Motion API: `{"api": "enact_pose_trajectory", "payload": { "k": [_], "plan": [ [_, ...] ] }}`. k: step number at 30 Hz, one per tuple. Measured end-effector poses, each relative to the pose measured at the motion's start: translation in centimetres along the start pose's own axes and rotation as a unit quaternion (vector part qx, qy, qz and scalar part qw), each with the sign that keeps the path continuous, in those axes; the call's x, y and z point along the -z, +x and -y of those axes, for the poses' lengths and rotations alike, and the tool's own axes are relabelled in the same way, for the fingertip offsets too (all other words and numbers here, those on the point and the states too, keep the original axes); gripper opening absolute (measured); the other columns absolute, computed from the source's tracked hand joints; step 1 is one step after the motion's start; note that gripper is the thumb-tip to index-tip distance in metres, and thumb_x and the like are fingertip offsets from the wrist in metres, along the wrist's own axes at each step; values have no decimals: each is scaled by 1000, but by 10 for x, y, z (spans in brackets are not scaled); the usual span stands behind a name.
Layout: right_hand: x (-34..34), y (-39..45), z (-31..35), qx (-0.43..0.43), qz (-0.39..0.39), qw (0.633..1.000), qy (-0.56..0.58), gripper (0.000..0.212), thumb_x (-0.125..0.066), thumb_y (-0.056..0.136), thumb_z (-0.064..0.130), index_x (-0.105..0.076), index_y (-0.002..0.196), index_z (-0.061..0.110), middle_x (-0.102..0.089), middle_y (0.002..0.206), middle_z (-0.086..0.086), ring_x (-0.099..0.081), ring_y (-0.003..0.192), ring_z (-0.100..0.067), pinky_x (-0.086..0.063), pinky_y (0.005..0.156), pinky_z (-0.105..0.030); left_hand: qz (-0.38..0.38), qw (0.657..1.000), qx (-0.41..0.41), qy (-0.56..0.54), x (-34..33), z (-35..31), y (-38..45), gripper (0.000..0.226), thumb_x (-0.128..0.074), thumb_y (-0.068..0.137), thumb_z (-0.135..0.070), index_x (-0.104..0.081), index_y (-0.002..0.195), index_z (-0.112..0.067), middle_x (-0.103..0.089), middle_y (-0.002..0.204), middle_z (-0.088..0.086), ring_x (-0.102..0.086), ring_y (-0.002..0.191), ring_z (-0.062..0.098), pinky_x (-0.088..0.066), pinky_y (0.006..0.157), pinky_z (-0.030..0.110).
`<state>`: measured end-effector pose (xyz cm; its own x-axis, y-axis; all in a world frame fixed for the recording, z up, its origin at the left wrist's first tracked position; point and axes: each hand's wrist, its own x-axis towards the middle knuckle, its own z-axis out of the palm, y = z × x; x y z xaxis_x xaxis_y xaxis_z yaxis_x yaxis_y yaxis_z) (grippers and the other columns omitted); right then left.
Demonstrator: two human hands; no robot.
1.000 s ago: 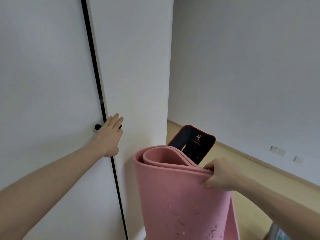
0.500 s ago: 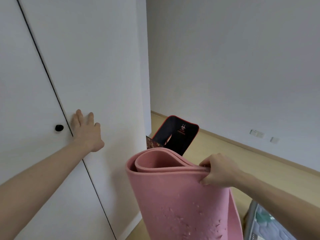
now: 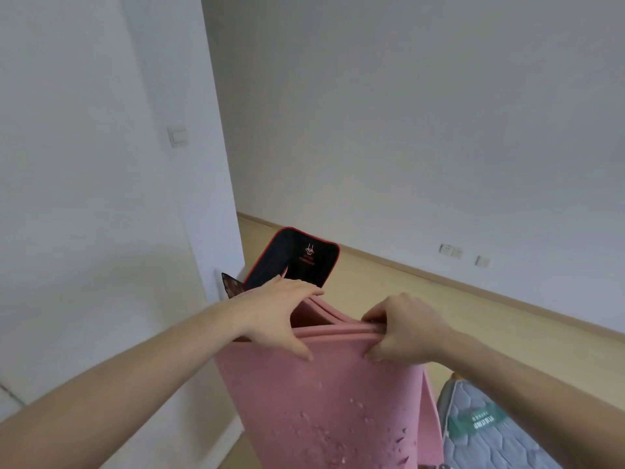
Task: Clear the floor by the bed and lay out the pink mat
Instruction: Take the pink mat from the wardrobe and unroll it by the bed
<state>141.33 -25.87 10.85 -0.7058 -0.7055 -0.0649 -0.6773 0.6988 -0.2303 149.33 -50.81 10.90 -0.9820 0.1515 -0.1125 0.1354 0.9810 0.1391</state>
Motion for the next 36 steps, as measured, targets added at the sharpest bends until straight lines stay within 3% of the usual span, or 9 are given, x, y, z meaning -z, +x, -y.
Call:
{"api": "enact_pose_trajectory", "payload": {
  "k": [4, 7, 11, 18, 21, 24, 31, 36],
  "plan": [
    [7, 13, -26, 5, 1, 1000, -13, 45, -78, 61, 52, -78, 101, 33, -72, 81, 11, -62, 75, -11, -42, 53, -23, 36, 998, -34, 31, -17, -14, 57, 113, -72, 54, -79, -33, 150, -34, -45, 147, -14, -40, 136, 10, -27, 120, 41],
    [12, 25, -44, -7, 15, 1000, -22, 43, -79, 62, 51, -77, 101, 33, -64, 73, 13, -56, 68, -8, -36, 51, -21, 50, 997, -62, 25, -22, -22, 92, 88, -74, 59, -75, -51, 133, -33, -57, 124, -15, -53, 112, 11, -43, 98, 31],
    [15, 47, -76, -54, 30, 998, -17, 41, -81, 61, 47, -77, 99, 32, -59, 67, 10, -53, 66, -11, -35, 50, -24, 41, 995, -86, 3, -33, -21, 142, 60, -72, 66, -68, -59, 114, -35, -59, 105, -17, -56, 95, 10, -47, 79, 27],
    [17, 102, -136, -140, 35, 989, -21, 57, -82, 54, 46, -76, 109, 36, -68, 81, 12, -62, 80, -16, -51, 62, -29, 54, 984, -167, -25, -47, -11, 245, 68, -67, 61, -80, -52, 115, -40, -56, 107, -22, -54, 94, 3, -50, 86, 28],
    [24, 129, -158, -175, 31, 984, -18, 61, -83, 55, 45, -75, 114, 36, -75, 99, 10, -64, 88, -17, -53, 68, -30, 41, 980, -192, -37, -47, -4, 293, 60, -67, 62, -78, -56, 107, -39, -59, 100, -20, -56, 91, 5, -50, 84, 31],
    [37, 154, -179, -217, 20, 976, -14, 62, -83, 56, 45, -75, 116, 36, -74, 103, 11, -64, 89, -16, -51, 68, -29, 16, 973, -224, -52, -42, 4, 343, 49, -66, 67, -72, -58, 95, -32, -61, 88, -16, -57, 84, 9, -49, 79, 33],
    [72, 166, -250, -327, -56, 943, 22, 61, -81, 58, 41, -71, 118, 39, -72, 105, 16, -65, 95, -13, -55, 74, -29, -23, 949, -304, -80, -19, -23, 464, 48, -67, 66, -72, -48, 76, -29, -56, 73, -14, -53, 69, 6, -48, 66, 33],
    [78, 161, -322, -387, -147, 906, 87, 59, -78, 57, 40, -70, 115, 41, -71, 98, 21, -64, 90, -4, -53, 73, -23, -50, 934, -348, -62, -2, -64, 545, 47, -66, 68, -71, -45, 74, -29, -53, 75, -14, -52, 73, 7, -43, 66, 28]
  ]
}}
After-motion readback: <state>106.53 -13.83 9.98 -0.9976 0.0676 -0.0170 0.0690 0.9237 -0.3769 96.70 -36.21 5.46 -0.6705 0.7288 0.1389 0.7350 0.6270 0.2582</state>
